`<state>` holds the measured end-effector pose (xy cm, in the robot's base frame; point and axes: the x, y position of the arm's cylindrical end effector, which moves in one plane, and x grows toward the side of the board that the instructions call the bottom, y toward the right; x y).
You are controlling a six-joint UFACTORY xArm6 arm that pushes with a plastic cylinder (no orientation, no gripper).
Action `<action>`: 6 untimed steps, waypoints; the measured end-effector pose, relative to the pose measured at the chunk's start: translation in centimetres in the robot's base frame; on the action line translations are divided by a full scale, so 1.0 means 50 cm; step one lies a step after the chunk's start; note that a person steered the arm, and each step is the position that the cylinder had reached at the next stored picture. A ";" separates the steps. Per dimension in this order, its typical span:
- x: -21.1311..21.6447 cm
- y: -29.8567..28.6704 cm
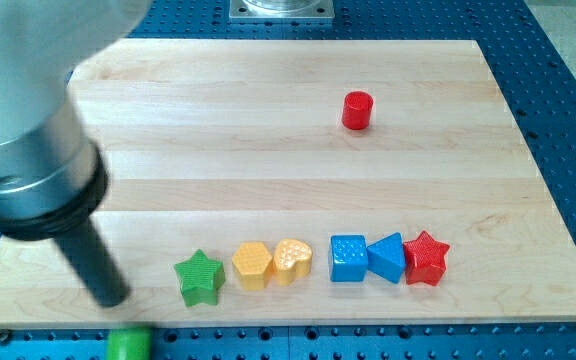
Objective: Place the red circle above the green star
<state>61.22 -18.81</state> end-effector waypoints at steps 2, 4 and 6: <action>0.011 -0.017; -0.029 0.162; -0.109 0.161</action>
<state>55.80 -10.74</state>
